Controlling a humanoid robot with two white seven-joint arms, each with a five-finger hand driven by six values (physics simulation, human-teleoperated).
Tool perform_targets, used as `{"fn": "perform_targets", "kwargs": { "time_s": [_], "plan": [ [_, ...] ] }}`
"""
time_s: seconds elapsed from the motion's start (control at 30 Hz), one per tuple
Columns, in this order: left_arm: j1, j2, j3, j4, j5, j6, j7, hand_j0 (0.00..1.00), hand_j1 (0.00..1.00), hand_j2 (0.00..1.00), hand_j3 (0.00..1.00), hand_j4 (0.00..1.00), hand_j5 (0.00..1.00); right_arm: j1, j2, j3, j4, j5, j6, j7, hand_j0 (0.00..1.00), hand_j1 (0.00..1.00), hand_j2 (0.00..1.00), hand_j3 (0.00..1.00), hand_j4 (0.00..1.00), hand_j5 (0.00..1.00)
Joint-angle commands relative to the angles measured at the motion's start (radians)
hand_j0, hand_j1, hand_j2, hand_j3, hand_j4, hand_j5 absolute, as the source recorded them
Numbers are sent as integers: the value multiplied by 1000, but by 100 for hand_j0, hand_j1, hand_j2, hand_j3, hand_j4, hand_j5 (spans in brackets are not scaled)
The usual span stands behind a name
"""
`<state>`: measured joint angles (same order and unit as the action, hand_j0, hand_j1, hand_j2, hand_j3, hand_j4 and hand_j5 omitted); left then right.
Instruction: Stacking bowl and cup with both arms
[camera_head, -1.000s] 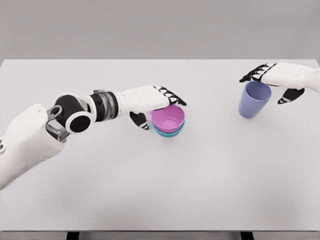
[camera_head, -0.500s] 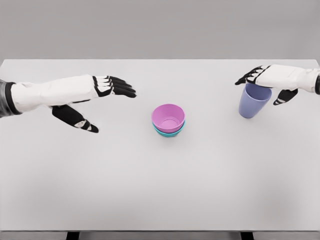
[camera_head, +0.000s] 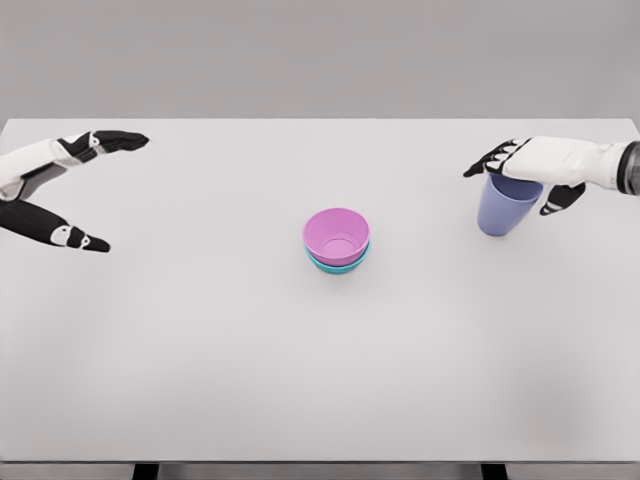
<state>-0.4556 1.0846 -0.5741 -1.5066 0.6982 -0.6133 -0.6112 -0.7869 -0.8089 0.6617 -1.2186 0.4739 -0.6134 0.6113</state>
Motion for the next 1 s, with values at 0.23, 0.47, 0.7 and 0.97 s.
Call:
{"fn": "perform_targets", "kwargs": {
  "time_s": [0.23,0.47,0.7,0.97],
  "plan": [
    [0,0,7,40,17,2,0,100,100,100,100,100,100,-5,14,21,10,-3,3,0,94,94,94,94,94,94],
    [0,-9,7,39,17,2,0,100,100,100,100,100,100,-6,13,21,10,-1,3,0,66,66,66,66,66,66],
    [0,-17,8,40,15,2,0,100,100,100,100,100,100,-20,13,18,8,-3,3,0,63,63,63,63,63,63],
    [2,-18,17,40,12,2,0,100,100,100,100,100,100,-58,16,1,-1,-9,3,0,65,65,65,65,65,65]
  ]
}}
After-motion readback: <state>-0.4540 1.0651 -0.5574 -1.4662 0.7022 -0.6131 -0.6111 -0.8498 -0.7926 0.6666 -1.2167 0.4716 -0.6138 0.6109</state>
